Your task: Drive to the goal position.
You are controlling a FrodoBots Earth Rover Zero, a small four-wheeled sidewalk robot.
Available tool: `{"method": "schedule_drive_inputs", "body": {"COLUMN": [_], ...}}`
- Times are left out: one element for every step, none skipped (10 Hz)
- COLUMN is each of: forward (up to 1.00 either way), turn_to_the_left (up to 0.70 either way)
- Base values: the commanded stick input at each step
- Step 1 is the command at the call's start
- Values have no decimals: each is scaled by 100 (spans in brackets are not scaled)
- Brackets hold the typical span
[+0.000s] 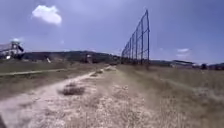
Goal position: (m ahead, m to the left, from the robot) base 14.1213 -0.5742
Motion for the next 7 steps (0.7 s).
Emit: {"method": "schedule_drive_inputs", "body": {"forward": [70,70,70,70,70,70,70], "turn_to_the_left": [0,0,0,0,0,0,0]}}
